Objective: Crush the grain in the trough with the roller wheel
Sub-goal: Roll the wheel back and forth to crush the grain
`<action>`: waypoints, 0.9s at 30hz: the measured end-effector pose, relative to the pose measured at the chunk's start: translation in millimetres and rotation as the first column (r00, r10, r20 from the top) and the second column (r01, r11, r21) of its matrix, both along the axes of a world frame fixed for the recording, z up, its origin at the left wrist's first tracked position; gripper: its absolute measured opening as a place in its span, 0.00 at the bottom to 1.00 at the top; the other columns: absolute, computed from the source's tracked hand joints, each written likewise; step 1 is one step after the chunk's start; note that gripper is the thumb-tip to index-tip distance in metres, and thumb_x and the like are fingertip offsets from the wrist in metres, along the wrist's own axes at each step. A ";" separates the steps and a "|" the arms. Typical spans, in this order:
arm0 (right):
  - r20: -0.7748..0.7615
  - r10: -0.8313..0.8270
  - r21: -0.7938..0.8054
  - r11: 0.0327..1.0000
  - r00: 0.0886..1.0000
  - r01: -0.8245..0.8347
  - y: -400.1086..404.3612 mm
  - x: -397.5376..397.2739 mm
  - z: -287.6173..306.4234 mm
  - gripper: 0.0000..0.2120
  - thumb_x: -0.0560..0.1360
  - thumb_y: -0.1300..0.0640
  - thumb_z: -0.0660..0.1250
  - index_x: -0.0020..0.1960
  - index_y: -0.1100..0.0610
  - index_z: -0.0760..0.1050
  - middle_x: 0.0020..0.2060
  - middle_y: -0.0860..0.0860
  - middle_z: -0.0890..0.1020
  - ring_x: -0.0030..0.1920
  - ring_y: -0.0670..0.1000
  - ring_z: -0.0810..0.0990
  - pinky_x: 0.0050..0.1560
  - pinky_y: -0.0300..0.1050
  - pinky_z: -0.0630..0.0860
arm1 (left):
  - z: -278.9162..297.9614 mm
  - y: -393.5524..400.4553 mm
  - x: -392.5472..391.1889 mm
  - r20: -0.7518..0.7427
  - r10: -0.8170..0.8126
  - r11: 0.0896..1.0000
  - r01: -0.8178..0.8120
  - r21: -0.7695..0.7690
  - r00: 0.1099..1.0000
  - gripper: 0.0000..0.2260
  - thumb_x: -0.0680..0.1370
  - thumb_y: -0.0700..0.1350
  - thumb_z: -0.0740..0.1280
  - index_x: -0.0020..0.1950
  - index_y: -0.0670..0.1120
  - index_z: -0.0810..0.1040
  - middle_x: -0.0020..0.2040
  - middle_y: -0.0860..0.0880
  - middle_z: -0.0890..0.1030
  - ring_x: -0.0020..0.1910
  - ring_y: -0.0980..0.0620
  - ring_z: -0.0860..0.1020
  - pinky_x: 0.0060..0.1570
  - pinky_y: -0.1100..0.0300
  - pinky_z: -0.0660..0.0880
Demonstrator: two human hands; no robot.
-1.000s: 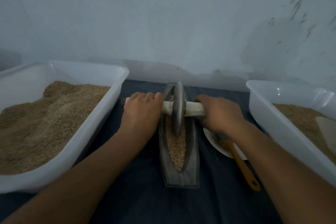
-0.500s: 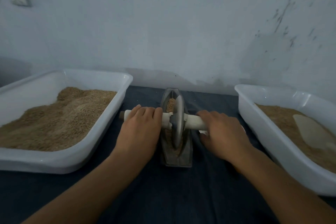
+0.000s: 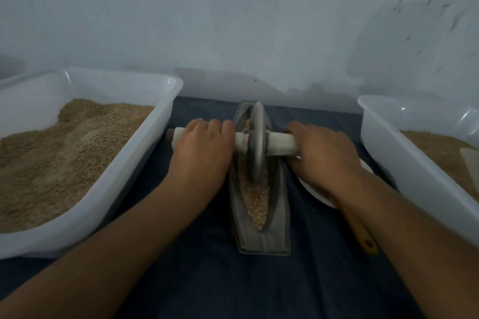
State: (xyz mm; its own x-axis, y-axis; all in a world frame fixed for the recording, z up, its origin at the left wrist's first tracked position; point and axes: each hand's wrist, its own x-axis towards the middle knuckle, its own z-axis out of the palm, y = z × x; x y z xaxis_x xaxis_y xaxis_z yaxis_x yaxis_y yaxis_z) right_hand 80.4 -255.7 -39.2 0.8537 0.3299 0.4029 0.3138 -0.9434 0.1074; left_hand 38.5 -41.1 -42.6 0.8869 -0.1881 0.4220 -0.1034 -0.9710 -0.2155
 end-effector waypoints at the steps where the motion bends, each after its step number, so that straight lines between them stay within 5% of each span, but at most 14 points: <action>1: -0.008 -0.009 -0.011 1.000 1.000 0.009 1.6 7.8 1.6 0.16 0.74 0.46 0.69 0.60 0.46 0.72 0.50 0.49 0.81 0.49 0.56 0.80 0.40 0.48 0.64 | 0.3 0.7 8.0 -0.003 0.010 1.000 -0.010 -0.006 1.000 0.13 0.77 0.43 0.67 0.59 0.48 0.68 0.54 0.48 0.78 0.52 0.48 0.77 0.53 0.56 0.69; 5: -0.108 -0.031 -0.012 0.999 0.994 0.030 5.2 36.3 8.7 0.18 0.70 0.48 0.72 0.59 0.45 0.74 0.49 0.48 0.81 0.49 0.55 0.79 0.40 0.47 0.65 | 3.5 2.1 34.4 -0.001 0.052 0.999 -0.052 0.010 0.999 0.08 0.78 0.42 0.66 0.54 0.47 0.68 0.50 0.48 0.78 0.46 0.48 0.79 0.41 0.57 0.64; 12: -0.308 -0.032 0.007 0.999 0.951 0.036 5.1 72.7 21.0 0.20 0.69 0.46 0.73 0.60 0.40 0.75 0.49 0.44 0.79 0.46 0.50 0.75 0.37 0.46 0.69 | 15.1 3.0 66.2 -0.088 0.080 0.996 -0.083 -0.029 0.993 0.09 0.78 0.40 0.66 0.57 0.45 0.72 0.52 0.45 0.79 0.51 0.43 0.79 0.41 0.53 0.65; 23: -0.245 -0.043 0.010 0.999 0.969 0.047 4.2 36.0 17.6 0.16 0.70 0.49 0.71 0.56 0.40 0.74 0.42 0.44 0.78 0.41 0.50 0.75 0.31 0.42 0.61 | 6.2 9.1 35.3 -0.018 -0.027 0.999 0.028 0.024 0.999 0.14 0.76 0.43 0.69 0.57 0.47 0.68 0.52 0.49 0.78 0.48 0.48 0.78 0.43 0.58 0.65; 27: -0.178 -0.030 0.020 0.999 0.984 0.034 1.0 8.3 12.2 0.18 0.73 0.49 0.70 0.62 0.40 0.72 0.46 0.44 0.79 0.44 0.52 0.77 0.38 0.46 0.64 | 5.8 6.3 7.0 -0.038 -0.060 0.998 0.060 0.013 0.998 0.16 0.75 0.44 0.70 0.58 0.48 0.68 0.54 0.48 0.77 0.52 0.48 0.76 0.52 0.56 0.69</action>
